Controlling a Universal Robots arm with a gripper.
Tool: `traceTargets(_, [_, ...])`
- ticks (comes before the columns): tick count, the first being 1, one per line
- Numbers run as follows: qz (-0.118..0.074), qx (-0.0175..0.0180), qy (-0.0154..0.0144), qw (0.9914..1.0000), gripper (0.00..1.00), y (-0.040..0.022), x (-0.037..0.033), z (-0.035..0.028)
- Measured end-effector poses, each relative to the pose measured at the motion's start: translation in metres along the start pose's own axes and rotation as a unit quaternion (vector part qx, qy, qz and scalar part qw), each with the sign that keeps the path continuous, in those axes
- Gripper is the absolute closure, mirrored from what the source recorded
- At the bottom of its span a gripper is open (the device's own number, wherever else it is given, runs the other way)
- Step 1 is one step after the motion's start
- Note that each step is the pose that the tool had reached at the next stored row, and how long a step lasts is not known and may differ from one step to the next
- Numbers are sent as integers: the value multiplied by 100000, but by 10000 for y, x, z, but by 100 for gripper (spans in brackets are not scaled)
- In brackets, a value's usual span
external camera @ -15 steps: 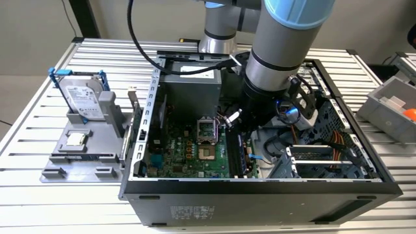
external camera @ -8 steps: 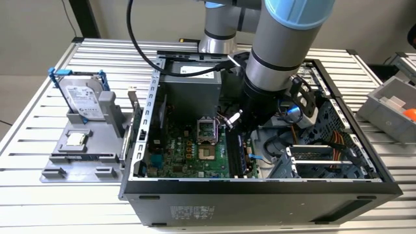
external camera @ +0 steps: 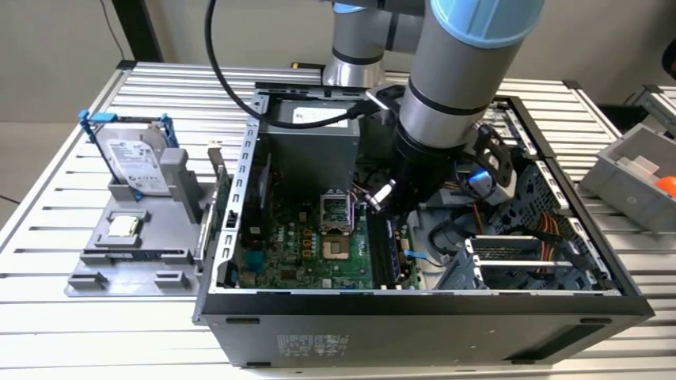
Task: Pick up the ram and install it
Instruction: 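Press down the ram until it locks into place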
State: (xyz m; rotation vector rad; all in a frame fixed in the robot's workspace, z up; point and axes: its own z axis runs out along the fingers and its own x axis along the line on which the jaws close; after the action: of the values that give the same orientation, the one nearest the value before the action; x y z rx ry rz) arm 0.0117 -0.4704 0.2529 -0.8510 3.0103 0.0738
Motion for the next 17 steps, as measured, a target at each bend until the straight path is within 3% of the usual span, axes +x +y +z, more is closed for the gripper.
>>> traceTargets(7, [-2852,-61,134,99959,100,4,-2,-1])
traceTargets(17, [-7609,-180,328,99709,100,3,-2,-1])
